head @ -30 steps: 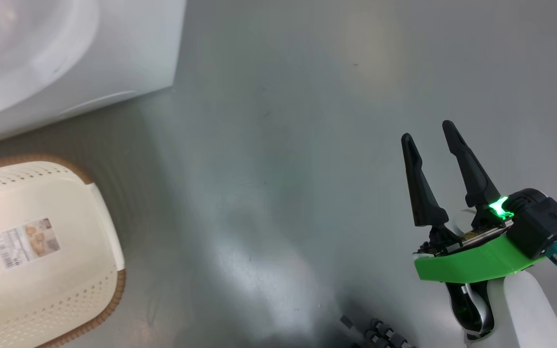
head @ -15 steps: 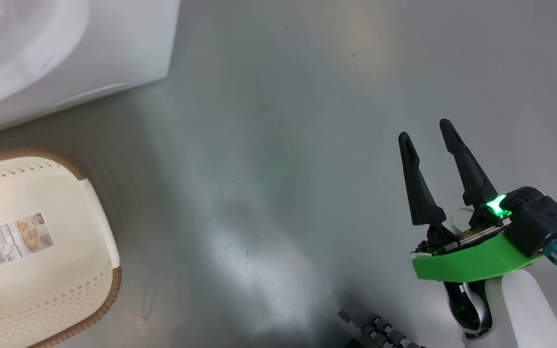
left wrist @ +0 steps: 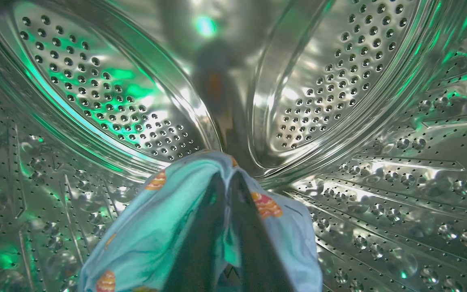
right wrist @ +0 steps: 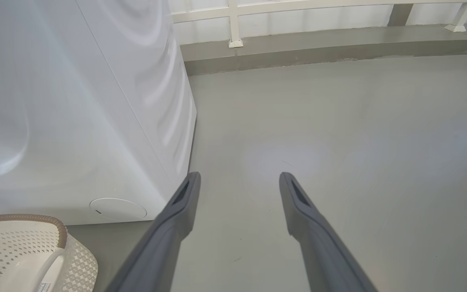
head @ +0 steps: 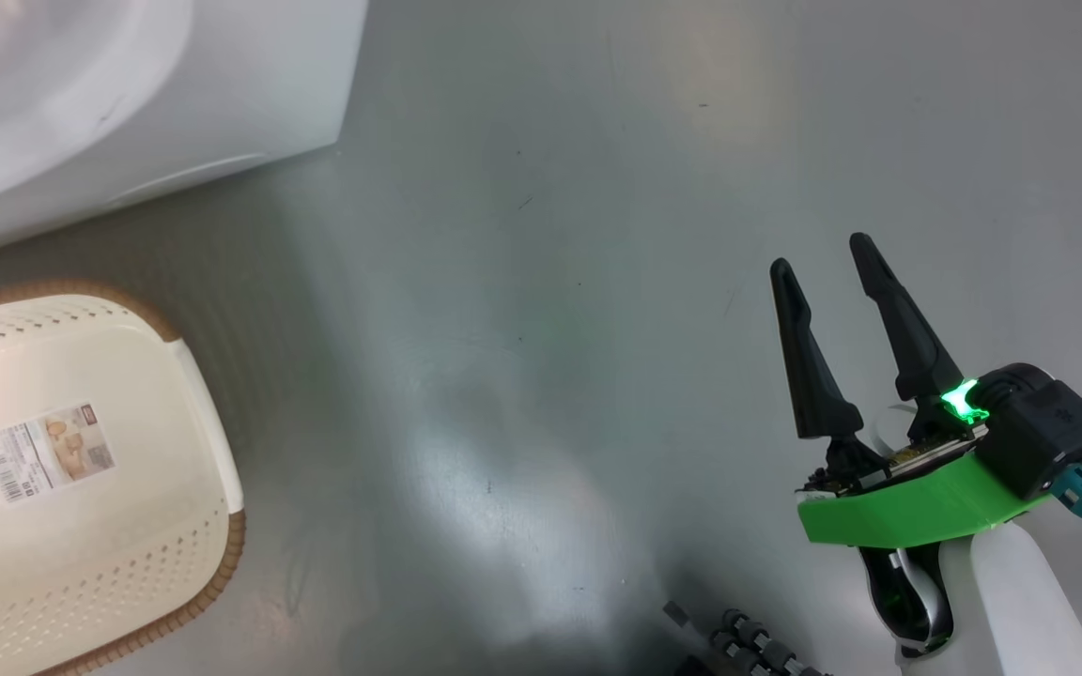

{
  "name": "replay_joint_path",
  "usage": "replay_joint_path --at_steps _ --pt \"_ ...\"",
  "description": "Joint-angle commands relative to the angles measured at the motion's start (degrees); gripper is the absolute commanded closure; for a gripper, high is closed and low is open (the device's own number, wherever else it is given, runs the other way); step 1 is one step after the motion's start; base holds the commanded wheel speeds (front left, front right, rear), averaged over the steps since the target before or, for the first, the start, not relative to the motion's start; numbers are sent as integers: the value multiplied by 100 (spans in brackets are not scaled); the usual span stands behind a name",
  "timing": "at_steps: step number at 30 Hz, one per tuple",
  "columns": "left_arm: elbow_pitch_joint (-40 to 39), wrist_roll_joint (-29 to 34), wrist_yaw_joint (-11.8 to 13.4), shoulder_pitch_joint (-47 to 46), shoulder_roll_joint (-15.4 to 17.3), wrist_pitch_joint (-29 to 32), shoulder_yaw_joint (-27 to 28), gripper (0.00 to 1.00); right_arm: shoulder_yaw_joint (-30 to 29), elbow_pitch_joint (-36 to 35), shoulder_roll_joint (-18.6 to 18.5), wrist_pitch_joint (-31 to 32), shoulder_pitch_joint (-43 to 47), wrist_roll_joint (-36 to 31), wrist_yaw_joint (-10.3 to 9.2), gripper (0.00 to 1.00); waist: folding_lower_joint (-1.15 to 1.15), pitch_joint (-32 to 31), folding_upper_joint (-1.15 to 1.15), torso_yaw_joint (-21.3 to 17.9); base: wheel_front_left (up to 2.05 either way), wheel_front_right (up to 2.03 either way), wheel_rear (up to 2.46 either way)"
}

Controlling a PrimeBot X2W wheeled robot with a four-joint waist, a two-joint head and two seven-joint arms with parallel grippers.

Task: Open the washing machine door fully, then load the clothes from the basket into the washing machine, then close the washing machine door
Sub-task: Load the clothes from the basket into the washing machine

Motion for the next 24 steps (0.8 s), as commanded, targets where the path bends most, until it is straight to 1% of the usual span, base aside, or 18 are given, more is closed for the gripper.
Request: replay_joint_path --at_steps 1,6,10,17,21,24 --pt "-177 -5 30 108 263 48 33 0 112 -103 -17 -69 1 62 9 0 0 3 0 15 0 0 0" --pt "-309 4 94 265 223 143 -43 0 96 -90 -17 -69 -56 42 9 0 0 -25 0 104 0 0 0" --pt "-544 101 137 568 195 -7 -168 0 60 -92 -17 -69 -55 7 9 0 0 -104 0 222 0 0 0" --pt "-1176 49 381 1401 30 -322 -155 0 -46 -112 -17 -69 -11 -99 9 0 0 -285 0 442 0 0 0" --pt "-1740 10 541 2066 -96 -551 -136 0 -110 -119 -17 -69 30 -143 9 0 0 -418 0 561 0 0 0" --pt "-2276 -4 728 2666 -197 -691 -109 0 -134 -114 -17 -69 72 -181 9 0 0 -529 0 631 0 0 0"
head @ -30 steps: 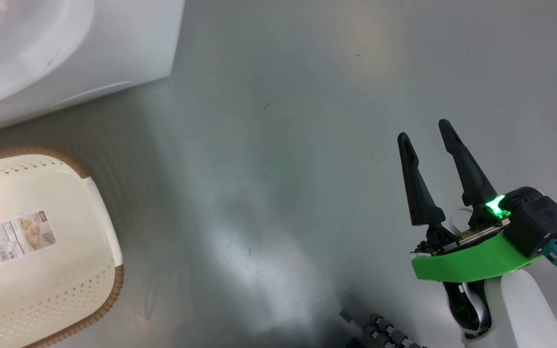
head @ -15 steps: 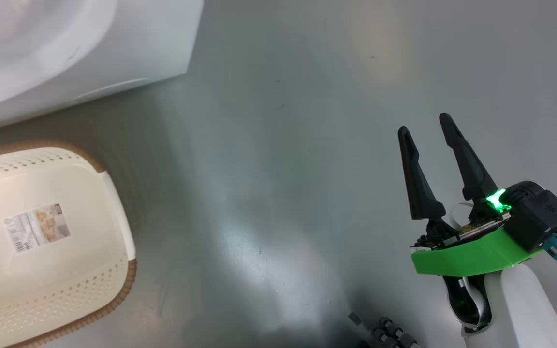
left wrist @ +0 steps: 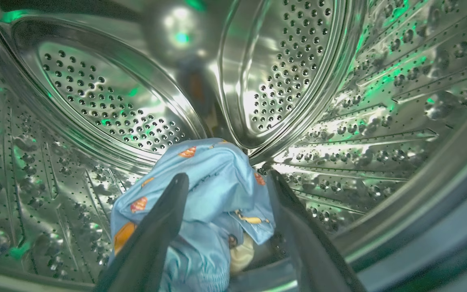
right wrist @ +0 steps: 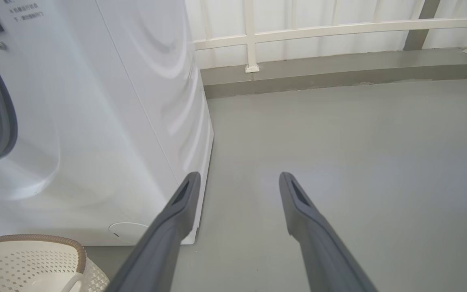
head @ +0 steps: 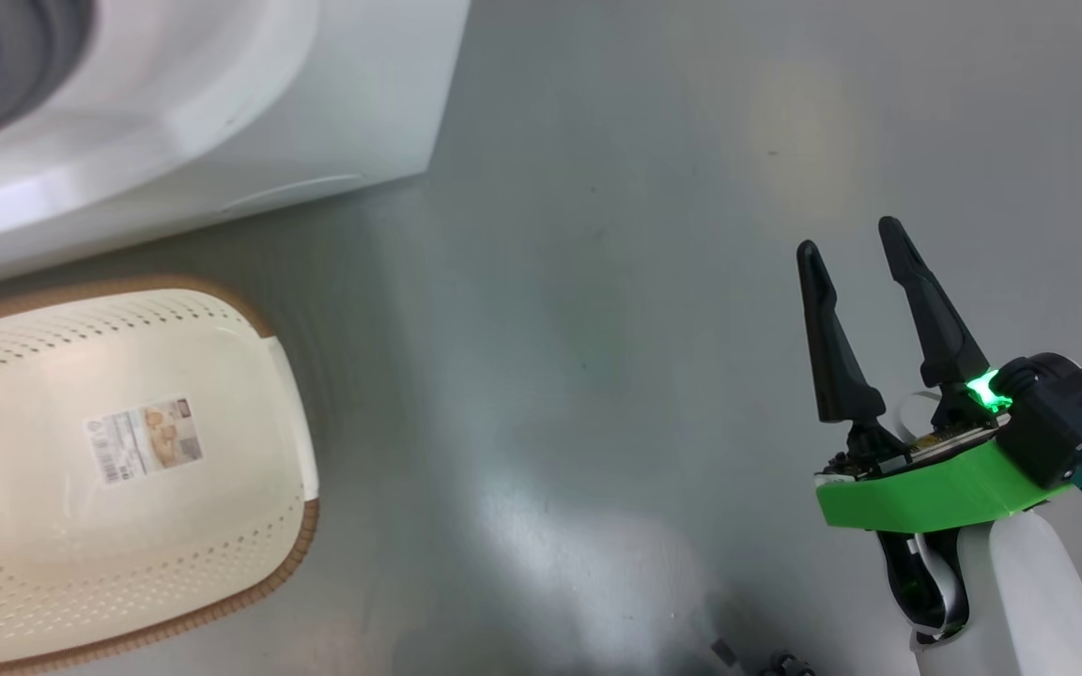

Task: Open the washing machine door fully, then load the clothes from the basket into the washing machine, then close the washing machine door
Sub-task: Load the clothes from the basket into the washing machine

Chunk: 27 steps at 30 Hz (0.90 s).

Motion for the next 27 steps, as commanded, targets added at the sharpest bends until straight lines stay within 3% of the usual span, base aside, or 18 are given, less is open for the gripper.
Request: replay_joint_path --at_steps 1,16,27 --pt "-329 3 111 265 282 -53 150 0 79 -129 -14 -69 167 -80 9 0 0 -127 0 104 0 0 0" --pt "-2848 13 1118 3342 -124 -199 336 0 -48 -12 -14 -69 411 -328 9 0 0 -745 0 443 0 0 0" --pt "-3137 -138 1304 4593 -519 -228 123 0 -58 190 -67 -69 624 -532 9 0 0 -1267 0 756 0 0 0"
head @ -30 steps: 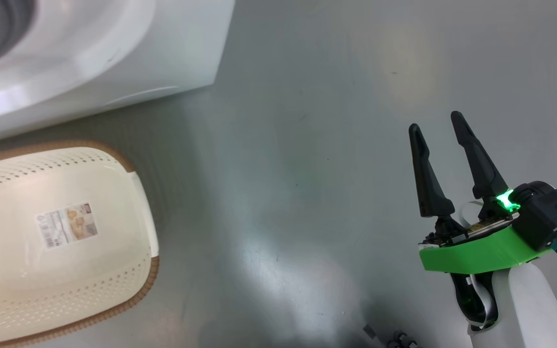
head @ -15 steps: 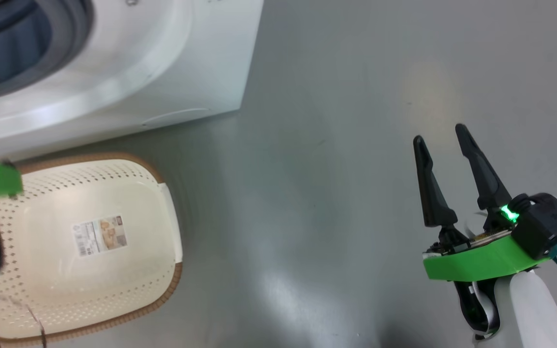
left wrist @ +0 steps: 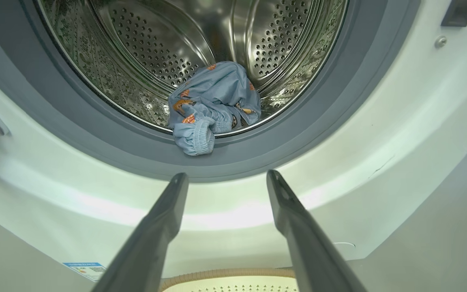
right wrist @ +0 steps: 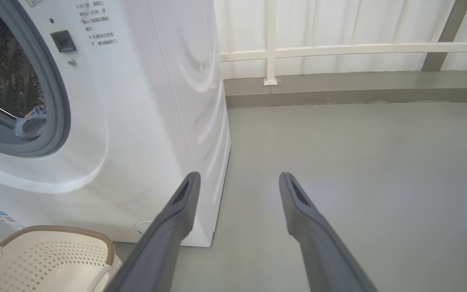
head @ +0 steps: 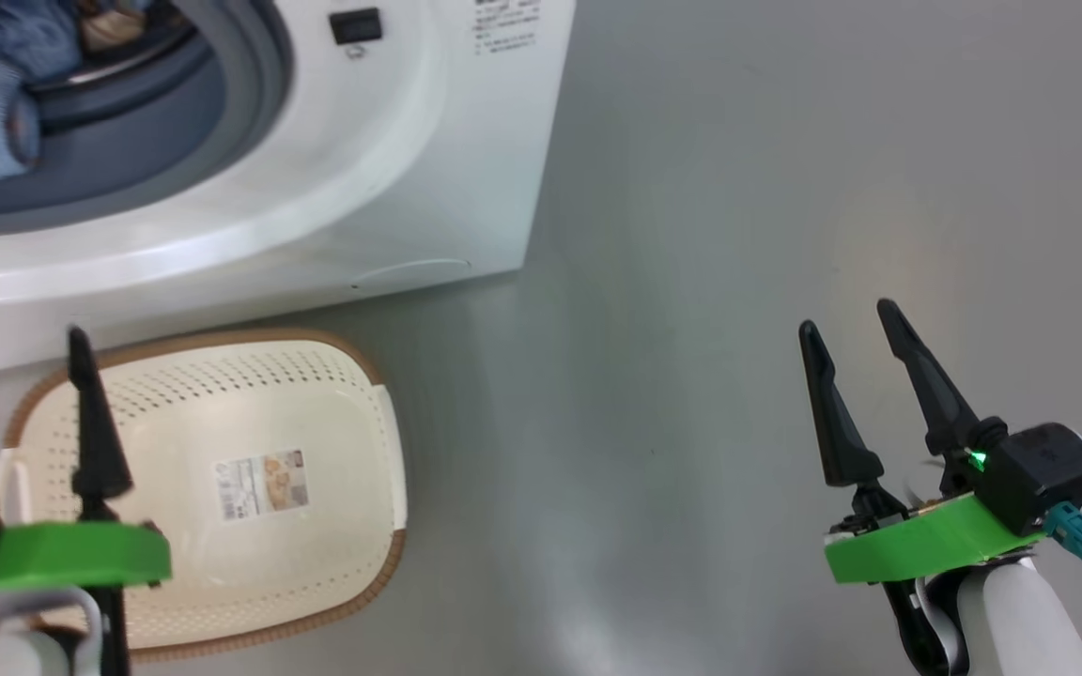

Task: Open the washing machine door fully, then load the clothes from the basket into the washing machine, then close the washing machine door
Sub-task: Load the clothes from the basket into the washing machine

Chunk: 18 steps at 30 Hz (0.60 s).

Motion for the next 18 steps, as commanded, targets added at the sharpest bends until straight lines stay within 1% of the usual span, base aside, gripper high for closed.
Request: replay_joint_path --at_steps 1,7,18 --pt "-147 -46 53 98 104 -76 175 0 94 -88 -36 -69 156 -94 9 0 0 -245 0 186 0 0 0" --pt "-41 -135 57 469 -96 -165 17 0 68 26 -116 -69 341 -119 9 0 0 -618 0 318 0 0 0" --pt "48 -175 49 965 -213 -278 -172 0 74 123 -161 -51 619 -149 9 0 0 -1141 0 457 0 0 0"
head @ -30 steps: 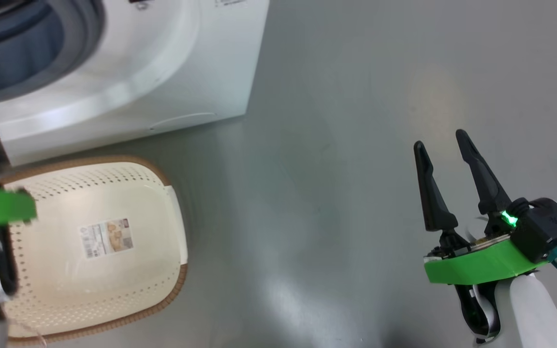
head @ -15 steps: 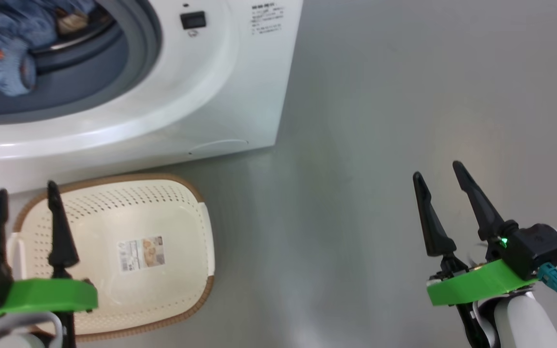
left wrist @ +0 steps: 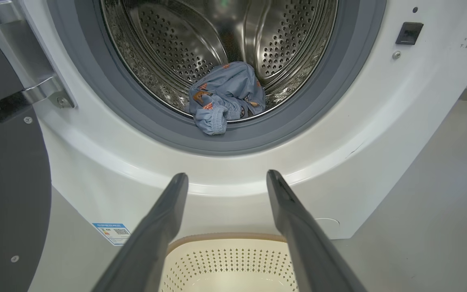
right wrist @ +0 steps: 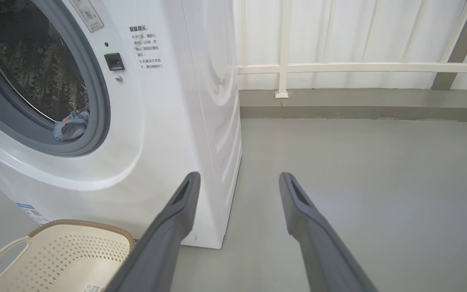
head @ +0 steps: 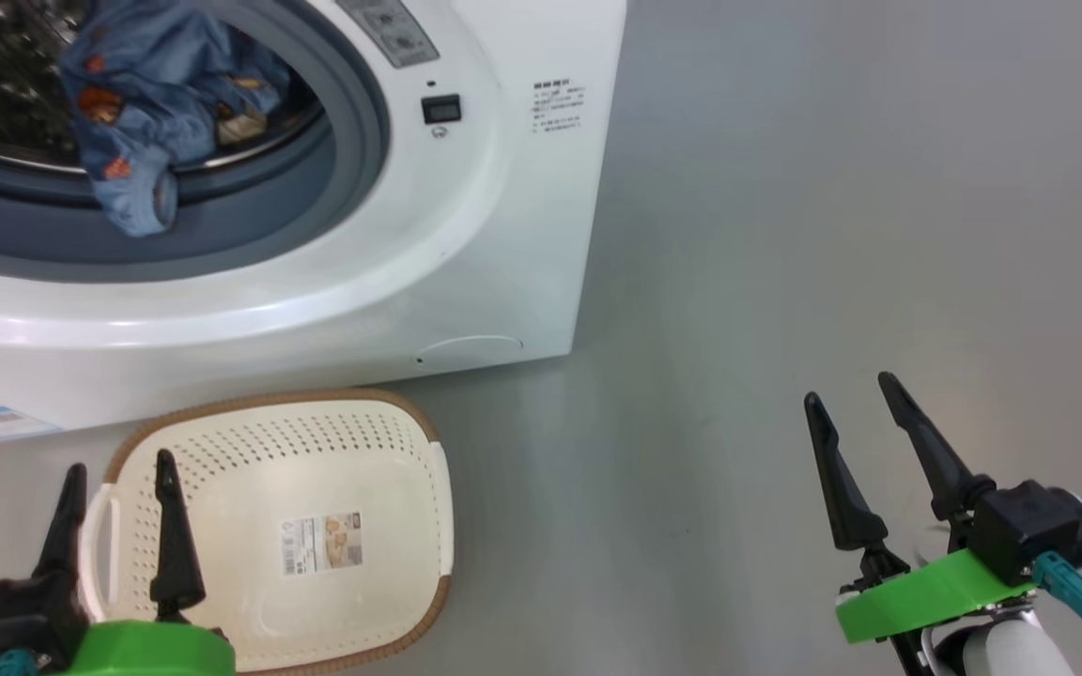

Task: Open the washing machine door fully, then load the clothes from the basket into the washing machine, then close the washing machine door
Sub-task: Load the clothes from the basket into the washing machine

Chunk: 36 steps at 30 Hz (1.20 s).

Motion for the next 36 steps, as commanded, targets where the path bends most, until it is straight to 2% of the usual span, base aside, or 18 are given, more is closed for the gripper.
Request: replay_joint_path --at_steps 1,11,26,36 --pt "-91 -34 22 22 82 -59 190 0 136 -115 -35 -46 117 -1 9 0 0 -171 0 79 0 0 0" --pt "-14 -111 -49 189 -3 -129 47 0 141 -155 -17 24 285 0 9 0 0 -411 0 121 0 0 0" --pt "129 -187 -129 51 -19 -142 -53 0 143 -282 -22 71 317 -1 9 0 0 -350 0 117 0 0 0" --pt "422 -474 -543 -575 230 600 -194 0 139 -364 -9 49 213 22 9 0 0 -69 0 118 0 0 0"
